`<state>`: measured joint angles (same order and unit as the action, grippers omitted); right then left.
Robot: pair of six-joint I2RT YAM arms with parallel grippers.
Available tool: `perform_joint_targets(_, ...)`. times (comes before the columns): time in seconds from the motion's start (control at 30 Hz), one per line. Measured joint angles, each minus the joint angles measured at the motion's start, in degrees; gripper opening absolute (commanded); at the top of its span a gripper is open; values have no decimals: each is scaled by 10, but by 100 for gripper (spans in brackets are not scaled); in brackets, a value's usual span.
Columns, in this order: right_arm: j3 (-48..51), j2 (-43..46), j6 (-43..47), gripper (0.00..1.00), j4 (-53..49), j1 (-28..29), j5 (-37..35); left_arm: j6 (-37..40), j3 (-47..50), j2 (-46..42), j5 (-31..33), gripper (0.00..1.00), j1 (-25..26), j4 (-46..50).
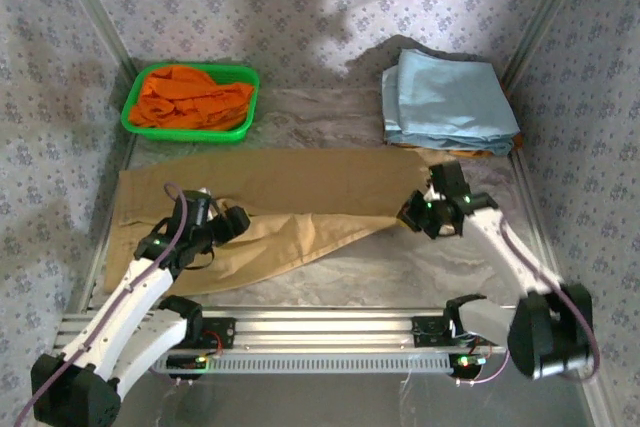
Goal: Fold and stack the trousers
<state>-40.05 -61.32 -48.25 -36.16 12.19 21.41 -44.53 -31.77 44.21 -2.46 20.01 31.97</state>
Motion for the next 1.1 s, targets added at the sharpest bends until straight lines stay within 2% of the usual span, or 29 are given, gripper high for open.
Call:
perform_joint_targets(0.13,109,114,-7,8,-63,-4,-1,1,-10,-3,2,83,0,16)
perform_joint_targets(0.17,127,132,-11,13,-79,-4,-2,1,-13,-3,2,83,0,21)
perform_joint_targets(0.2,139,150,-14,21,-98,-4,-2,2,-16,-3,1,83,0,27)
perform_joint_targets(0.23,144,169,-16,34,-121,-4,-3,2,-20,-3,1,82,0,35)
perform_joint_targets(0.33,140,219,-24,33,-161,-4,-6,5,-33,-3,-1,80,2,57)
perform_joint_targets(0.4,127,233,-25,37,-180,-4,-7,3,-34,-1,-2,79,16,60)
perform_joint_targets(0.47,102,224,-23,31,-189,-5,-13,-4,-35,15,2,79,54,60)
perform_joint_targets(0.5,90,215,-19,21,-189,-6,-18,-10,-35,25,5,79,76,58)
perform_joint_targets(0.53,76,200,-13,7,-185,-9,-25,-16,-35,39,8,79,103,55)
perform_joint_targets(0.57,64,180,-8,0,-176,-15,-31,-23,-35,56,13,79,129,49)
perform_joint_targets(0.67,24,92,10,0,-135,-38,-57,-49,-33,103,23,79,183,16)
perform_joint_targets(0.73,0,23,24,0,-101,-60,-68,-67,-28,130,23,79,194,-19)
perform_joint_targets(0.8,-3,-36,34,27,-62,-92,-71,-80,-21,153,24,79,200,-47)
perform_joint_targets(0.87,13,-57,42,42,-38,-122,-71,-90,-11,170,26,79,207,-67)
perform_joint_targets(0.97,46,-33,53,53,-40,-150,-72,-98,6,172,26,80,210,-85)
perform_joint_targets(1.1,80,21,61,61,-61,-178,-71,-106,29,173,32,81,210,-92)
